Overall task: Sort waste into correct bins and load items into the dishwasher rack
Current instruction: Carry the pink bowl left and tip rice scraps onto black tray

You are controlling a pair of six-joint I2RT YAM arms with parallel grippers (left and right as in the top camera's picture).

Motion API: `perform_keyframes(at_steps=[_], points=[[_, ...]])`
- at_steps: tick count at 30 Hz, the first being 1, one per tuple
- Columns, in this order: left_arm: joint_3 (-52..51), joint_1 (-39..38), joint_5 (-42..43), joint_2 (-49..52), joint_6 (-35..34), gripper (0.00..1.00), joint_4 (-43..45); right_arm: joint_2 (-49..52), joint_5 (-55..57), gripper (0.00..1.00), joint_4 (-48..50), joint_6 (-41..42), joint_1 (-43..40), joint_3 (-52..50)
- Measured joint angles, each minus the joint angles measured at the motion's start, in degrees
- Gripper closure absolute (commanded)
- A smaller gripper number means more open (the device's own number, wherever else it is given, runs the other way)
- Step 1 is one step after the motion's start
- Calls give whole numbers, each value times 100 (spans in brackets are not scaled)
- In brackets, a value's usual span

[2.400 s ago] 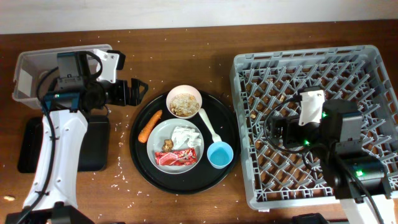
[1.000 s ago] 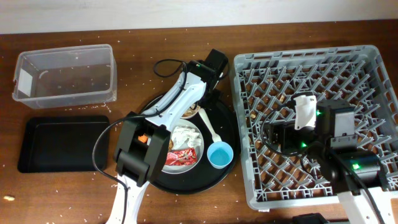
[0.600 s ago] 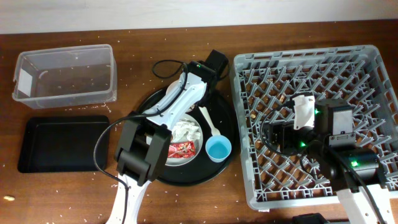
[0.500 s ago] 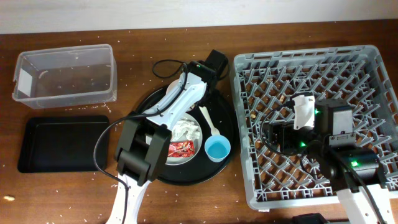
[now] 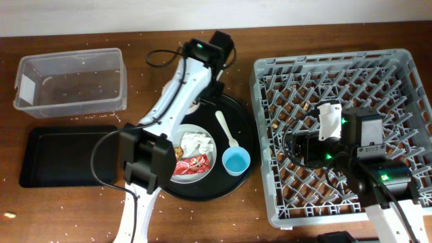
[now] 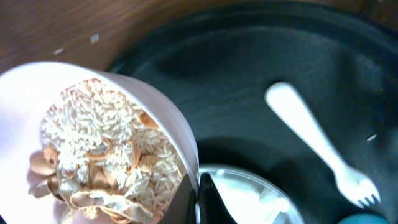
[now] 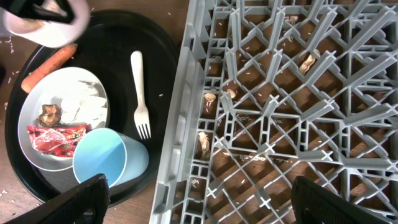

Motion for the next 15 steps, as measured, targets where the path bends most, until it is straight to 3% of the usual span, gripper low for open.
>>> perform_keyframes(at_steps=[8,15], points=[[1248,686,22,9,-334,99,-1276,4,0,8,7,2,0,0],[1480,1683,516,-345,-485,99,-1335,4,0,8,-2,2,0,0]])
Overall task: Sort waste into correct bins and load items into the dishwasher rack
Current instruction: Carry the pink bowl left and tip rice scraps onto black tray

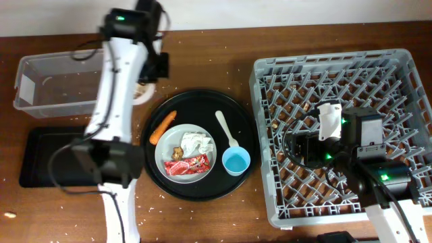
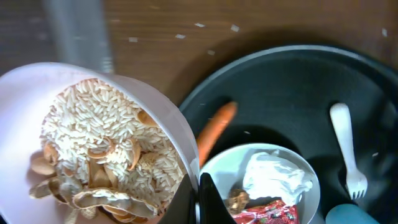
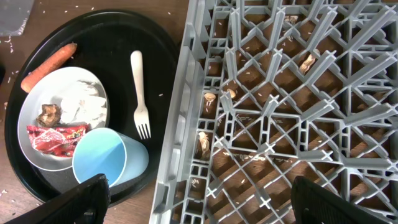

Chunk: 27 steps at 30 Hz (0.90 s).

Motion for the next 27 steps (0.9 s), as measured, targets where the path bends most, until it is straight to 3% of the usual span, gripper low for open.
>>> perform_keyframes(at_steps=[7,13,16,19,25,27], points=[[-317,872,28,-1539,-11,99,-17,0,0,9,2,2,0,0],[-2238,1528,76,-2750,-9,99,-28,0,-4,9,-28,2,0,0],[-3359,1860,339,-2852,170,99,149,0,-4,9,-83,0,0,0],[-4704,2216,975,-2883,588,99,940,4,-2,9,-179,2,0,4],[-5827,2924,2302,-2885,1375,100,1829,4,-4,9,-238,0,0,4],[-6135,3362,3239,-2885,1740,99,2188,4,-4,9,-240,2,0,4]])
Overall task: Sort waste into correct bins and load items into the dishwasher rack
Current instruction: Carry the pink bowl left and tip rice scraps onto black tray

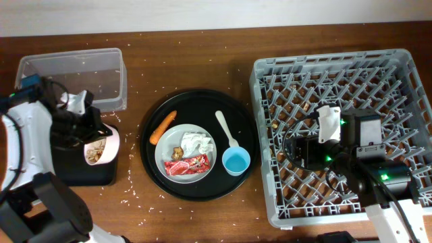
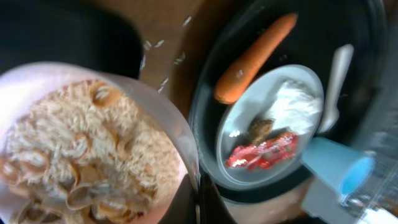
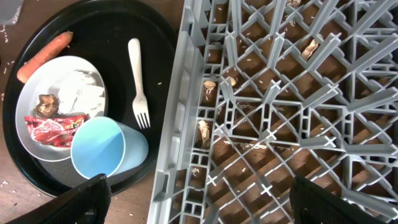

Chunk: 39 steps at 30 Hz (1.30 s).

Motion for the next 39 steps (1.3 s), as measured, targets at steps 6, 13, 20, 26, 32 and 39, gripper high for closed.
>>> perform_keyframes(at_steps=[6,13,20,26,32,39], points=[[-153,761,1687,0,422,100,264,0,-4,9,2,2,0,0],[-157,1650,2732,0,511,100,448,0,-90,9,-2,-2,0,0],[-516,2210,2841,-9,328,100,981,0,-133,9,-42,0,0,0],[-1598,2448,3445,-20,-267,100,2050,0,-199,9,-59,0,0,0],[-1626,2481,4583,-20,-446,99,2094,0,-216,10,-59,-2,0,0],[-1626,2710,4946,-20,-595,100,1932,0,-216,9,-129,0,0,0]])
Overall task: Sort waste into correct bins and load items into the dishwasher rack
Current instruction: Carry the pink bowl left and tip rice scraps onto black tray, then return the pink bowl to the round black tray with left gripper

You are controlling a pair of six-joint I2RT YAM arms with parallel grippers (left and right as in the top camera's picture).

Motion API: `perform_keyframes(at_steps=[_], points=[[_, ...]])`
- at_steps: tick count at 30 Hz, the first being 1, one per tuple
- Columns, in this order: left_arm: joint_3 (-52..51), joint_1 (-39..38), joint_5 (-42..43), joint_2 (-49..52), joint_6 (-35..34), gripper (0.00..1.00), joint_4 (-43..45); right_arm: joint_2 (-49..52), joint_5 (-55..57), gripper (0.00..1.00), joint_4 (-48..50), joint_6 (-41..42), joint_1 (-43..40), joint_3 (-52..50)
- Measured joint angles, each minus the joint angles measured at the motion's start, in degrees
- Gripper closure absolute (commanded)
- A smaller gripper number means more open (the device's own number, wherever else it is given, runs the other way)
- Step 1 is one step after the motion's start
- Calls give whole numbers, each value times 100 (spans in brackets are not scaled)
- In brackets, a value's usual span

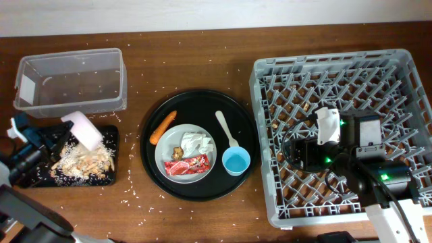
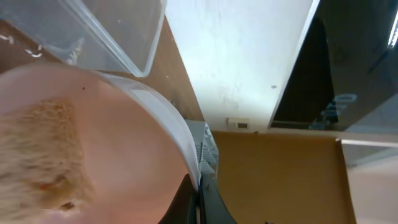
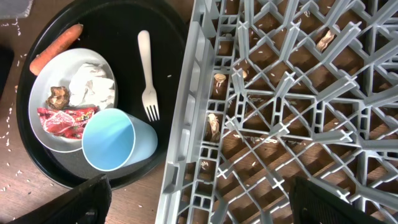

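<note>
My left gripper (image 1: 64, 135) is shut on the rim of a pink bowl (image 1: 82, 129), tipped on its side over the black rectangular tray (image 1: 40, 179). Rice and shells (image 1: 84, 162) lie heaped on that tray. In the left wrist view the bowl (image 2: 118, 155) is nearly empty, with a little rice (image 2: 43, 143) left inside. The round black tray (image 1: 202, 189) bears a white plate (image 1: 165, 158) with tissue and a red wrapper, a carrot (image 1: 162, 127), a white fork (image 1: 226, 129) and a blue cup (image 1: 236, 162). My right gripper (image 1: 297, 152) hangs open over the grey dishwasher rack (image 1: 378, 67).
A clear plastic bin (image 1: 71, 81) stands behind the black rectangular tray. Rice grains are scattered over the wooden table. Shell bits and grains lie in the rack's cells (image 3: 214, 127). The rack's left wall (image 3: 186, 124) runs close beside the round tray.
The bowl, then nearly upright and full over the rectangular tray's right edge, is now tipped on its side. Its rice and shells lie on the tray. The right wrist view has shifted slightly.
My left gripper first held the full pink bowl over the back of the round tray. Then it held it near the clear bin, then over the black rectangular tray. Now the bowl is tipped and its contents rest on that tray. The right gripper stayed open over the rack.
</note>
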Motion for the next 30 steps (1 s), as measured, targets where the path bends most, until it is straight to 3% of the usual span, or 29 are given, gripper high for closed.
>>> perform_keyframes(at_steps=[4,6,10,22,27,30], points=[[-59,273,317,0,-66,99,-136,0,0,10,-15,0,0,0],[-103,289,610,0,-79,100,-767,0,0,10,-20,-2,0,0],[-140,284,890,0,17,100,-1095,0,-2,10,-20,-4,0,0],[-140,184,1093,-9,142,99,-999,0,-2,10,59,-4,0,0],[741,-1023,468,-385,195,100,-1005,0,-9,9,166,-2,0,0],[1646,-2634,-737,-479,175,99,-741,0,-20,10,168,0,0,0]])
